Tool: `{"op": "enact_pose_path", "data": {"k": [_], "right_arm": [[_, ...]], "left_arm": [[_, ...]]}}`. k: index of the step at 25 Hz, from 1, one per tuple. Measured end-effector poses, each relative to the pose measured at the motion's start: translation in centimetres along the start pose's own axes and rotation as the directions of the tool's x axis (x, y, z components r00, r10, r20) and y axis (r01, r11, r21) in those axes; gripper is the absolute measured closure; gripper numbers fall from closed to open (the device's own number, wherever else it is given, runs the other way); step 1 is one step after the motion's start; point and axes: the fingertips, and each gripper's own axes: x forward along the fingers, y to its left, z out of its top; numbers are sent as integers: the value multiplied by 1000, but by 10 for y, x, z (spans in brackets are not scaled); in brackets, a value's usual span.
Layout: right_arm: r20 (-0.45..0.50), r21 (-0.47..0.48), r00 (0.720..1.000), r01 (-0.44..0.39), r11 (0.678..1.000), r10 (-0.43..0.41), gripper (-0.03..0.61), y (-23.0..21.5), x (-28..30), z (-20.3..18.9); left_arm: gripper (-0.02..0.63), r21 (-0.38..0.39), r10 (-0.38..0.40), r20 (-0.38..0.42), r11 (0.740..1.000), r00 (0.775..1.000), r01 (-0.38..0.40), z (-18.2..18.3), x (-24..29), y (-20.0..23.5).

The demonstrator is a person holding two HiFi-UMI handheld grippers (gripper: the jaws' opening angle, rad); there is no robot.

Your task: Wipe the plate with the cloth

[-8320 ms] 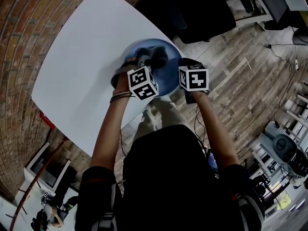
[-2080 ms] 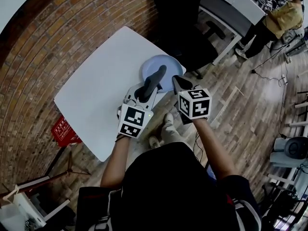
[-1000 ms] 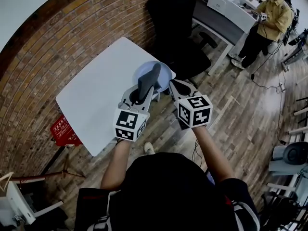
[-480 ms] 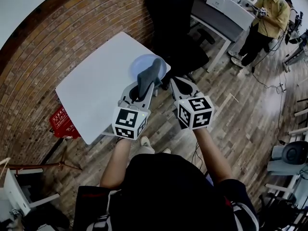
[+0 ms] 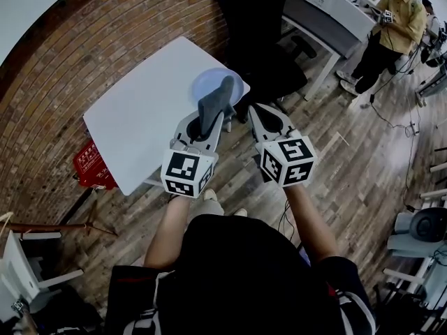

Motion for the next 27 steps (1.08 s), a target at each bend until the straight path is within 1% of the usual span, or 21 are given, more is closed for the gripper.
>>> {"op": "enact_pose_path", "data": {"k": [3, 6, 21, 27], "right_arm": [[28, -38, 1000, 15, 999, -14, 551, 1, -3, 6], [33, -60, 999, 12, 998, -10, 551, 4, -2, 8], [25, -67, 999, -20, 998, 22, 551, 14, 10, 8], [27, -70, 999, -31, 997, 33, 551, 18, 15, 10]], "left_arm": [[552, -5, 9, 5, 1000, 1000, -9, 1, -2, 1], [551, -10, 30, 13, 999, 999, -30, 1, -4, 5], [551, -27, 39, 7, 999, 999, -39, -5, -7, 15], [551, -18, 33, 6, 999, 999, -33, -4, -5, 19]]}}
